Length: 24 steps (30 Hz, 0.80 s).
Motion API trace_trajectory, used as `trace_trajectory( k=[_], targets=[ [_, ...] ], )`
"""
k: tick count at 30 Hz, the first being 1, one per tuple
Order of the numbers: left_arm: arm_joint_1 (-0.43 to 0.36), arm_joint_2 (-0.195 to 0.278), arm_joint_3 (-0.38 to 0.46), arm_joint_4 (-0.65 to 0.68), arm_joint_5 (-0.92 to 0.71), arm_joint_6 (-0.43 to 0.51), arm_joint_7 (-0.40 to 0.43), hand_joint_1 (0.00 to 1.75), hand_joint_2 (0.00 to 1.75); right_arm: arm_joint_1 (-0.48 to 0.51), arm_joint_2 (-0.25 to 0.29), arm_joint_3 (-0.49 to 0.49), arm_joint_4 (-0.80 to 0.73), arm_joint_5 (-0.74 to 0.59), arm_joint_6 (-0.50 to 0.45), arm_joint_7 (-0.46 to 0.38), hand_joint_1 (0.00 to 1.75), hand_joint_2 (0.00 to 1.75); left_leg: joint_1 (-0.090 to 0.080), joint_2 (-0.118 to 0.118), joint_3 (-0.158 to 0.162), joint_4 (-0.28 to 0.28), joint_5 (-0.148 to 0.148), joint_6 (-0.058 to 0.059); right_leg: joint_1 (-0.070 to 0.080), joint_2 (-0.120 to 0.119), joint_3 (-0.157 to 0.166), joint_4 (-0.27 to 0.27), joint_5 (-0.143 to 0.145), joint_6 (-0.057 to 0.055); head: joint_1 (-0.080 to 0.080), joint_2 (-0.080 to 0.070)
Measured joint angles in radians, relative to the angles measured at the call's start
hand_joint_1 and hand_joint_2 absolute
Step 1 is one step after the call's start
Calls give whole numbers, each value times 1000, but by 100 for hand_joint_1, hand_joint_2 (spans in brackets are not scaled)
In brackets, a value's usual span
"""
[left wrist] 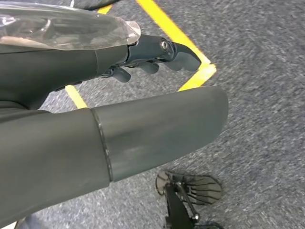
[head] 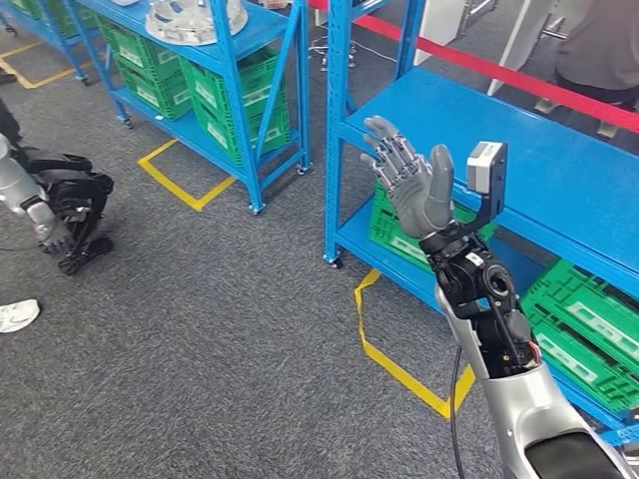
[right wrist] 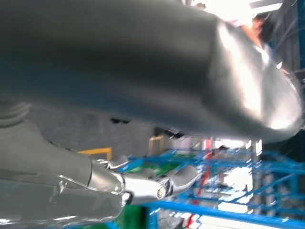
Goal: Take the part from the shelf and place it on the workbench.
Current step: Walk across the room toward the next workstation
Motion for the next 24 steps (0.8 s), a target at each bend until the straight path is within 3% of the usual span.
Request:
trace_trajectory(
  k=[2,3,5,7,9,10,12,14,16,18,20,21,22,24],
  targets=[
    [-2,0,0,0,0,-1,-1,0,0,0,1,0,0,0,-1,0,0,0,-4,8,4,-9,-2,15,-4,21,-7,1,1,14,1,0],
    [-4,0,0,0,0,-1,-2,0,0,2,1,0,0,0,-1,0,0,0,-5,19,6,-12,-1,23,-6,17,-10,7,-3,20,2,0],
    [-6,0,0,0,0,-2,-3,0,0,3,1,0,0,0,-1,0,0,0,-5,39,11,-18,2,37,-6,-25,-31,61,-36,30,11,0],
    [-4,1,0,0,0,-3,-4,0,0,4,1,0,1,0,-2,0,0,0,-9,59,14,-19,0,45,-7,-74,-86,189,-101,37,24,0],
    [0,1,0,0,0,-3,-4,0,0,9,1,0,3,0,-2,0,0,0,-11,81,15,-19,-4,48,-10,-86,-138,294,-138,41,31,0],
    [0,1,0,0,0,-3,-4,0,0,11,1,0,4,0,-2,0,0,0,-11,91,17,-19,-6,48,-11,-88,-142,298,-129,42,36,0],
    [0,1,0,0,0,-3,-4,0,0,12,1,0,5,0,-2,1,0,0,-11,110,26,-19,-13,44,-11,-104,-94,196,-62,39,48,0],
    [0,1,0,0,1,-4,-4,0,0,10,1,1,5,0,-3,1,0,0,-15,128,36,-18,-22,35,-2,-147,-32,66,-11,31,59,0],
    [0,1,0,0,2,-5,-4,0,0,9,1,1,5,0,-3,1,0,0,-21,146,40,-18,-27,27,9,-167,-13,17,-7,19,61,0],
    [-2,1,0,0,2,-6,-5,0,0,8,1,0,5,0,-3,2,0,0,-21,161,46,-20,-32,17,9,-147,-12,10,-7,4,57,0],
    [-6,0,0,0,3,-6,-5,0,0,4,1,0,3,0,-4,1,0,0,-17,133,34,19,-59,8,5,-126,-6,2,-4,-9,52,0],
    [-6,0,0,0,3,-6,-5,0,0,1,2,1,3,0,-4,1,0,0,-16,108,10,69,-85,6,2,-116,-3,-1,-2,-15,47,0],
    [-5,0,0,0,3,-6,-5,0,0,-1,2,1,3,0,-4,1,0,0,-16,86,-26,138,-115,6,3,-105,-3,-2,-3,-19,41,0],
    [-1,1,0,0,3,-6,-5,0,0,-1,3,2,4,0,-4,2,0,0,-18,70,-101,263,-152,4,3,-82,-3,-1,-4,-24,33,0]
  ],
)
